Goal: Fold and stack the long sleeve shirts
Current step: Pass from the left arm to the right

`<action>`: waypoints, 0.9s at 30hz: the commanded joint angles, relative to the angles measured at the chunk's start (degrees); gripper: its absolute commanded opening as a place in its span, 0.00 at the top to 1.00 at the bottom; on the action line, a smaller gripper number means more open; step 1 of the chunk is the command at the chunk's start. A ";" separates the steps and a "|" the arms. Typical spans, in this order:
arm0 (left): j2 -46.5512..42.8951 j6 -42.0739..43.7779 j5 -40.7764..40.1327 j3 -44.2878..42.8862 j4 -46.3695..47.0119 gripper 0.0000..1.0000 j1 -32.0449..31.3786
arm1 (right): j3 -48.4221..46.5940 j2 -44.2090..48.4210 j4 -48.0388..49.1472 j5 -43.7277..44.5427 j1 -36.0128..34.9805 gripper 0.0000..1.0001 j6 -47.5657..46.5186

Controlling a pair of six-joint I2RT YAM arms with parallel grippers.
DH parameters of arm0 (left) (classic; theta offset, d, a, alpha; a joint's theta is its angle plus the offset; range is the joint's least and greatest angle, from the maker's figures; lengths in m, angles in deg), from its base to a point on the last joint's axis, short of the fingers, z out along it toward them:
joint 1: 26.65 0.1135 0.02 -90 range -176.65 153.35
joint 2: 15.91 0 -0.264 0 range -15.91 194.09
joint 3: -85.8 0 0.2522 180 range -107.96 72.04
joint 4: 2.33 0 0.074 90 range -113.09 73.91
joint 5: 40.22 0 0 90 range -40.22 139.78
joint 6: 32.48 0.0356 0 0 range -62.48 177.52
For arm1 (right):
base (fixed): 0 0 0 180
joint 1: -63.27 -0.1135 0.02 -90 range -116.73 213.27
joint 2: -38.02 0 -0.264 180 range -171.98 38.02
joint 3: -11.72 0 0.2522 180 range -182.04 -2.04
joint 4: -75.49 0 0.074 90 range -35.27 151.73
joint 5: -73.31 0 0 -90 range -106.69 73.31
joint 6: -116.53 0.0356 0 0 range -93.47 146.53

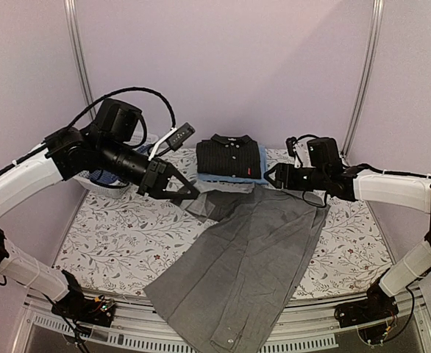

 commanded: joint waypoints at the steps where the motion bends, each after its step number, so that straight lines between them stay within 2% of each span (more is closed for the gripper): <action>1: 1.47 1.29 3.99 -4.68 2.09 1.00 -3.50 | 0.76 2.49 0.23 1.68 -0.22 0.30 -0.10; 3: 2.22 1.06 3.61 -5.35 2.98 1.00 -3.83 | 1.09 3.18 -0.54 1.82 -0.22 0.30 0.07; 6: 4.50 -0.28 -5.22 -5.65 3.67 1.00 -3.73 | 2.75 4.65 0.18 -0.31 -0.22 0.29 1.00; 10: 10.56 -1.83 -8.20 -6.94 3.97 1.00 -2.46 | 5.92 8.42 1.02 -1.71 -0.22 0.29 1.57; 14: 16.56 -5.09 -7.34 -8.35 7.06 1.00 0.13 | 8.56 12.86 2.31 -4.21 -0.94 0.29 0.89; 19: 20.50 -11.94 -1.97 -8.16 12.56 1.00 4.59 | 9.81 17.75 4.72 -8.85 -4.32 0.29 -0.59; 23: 22.60 -15.80 0.24 -8.81 15.36 1.00 5.36 | 7.58 17.25 5.40 -11.66 -9.46 0.28 -1.80; 27: 23.52 -20.93 3.67 -7.83 19.86 1.00 6.08 | 4.19 13.03 4.91 -8.52 -15.76 0.25 -3.96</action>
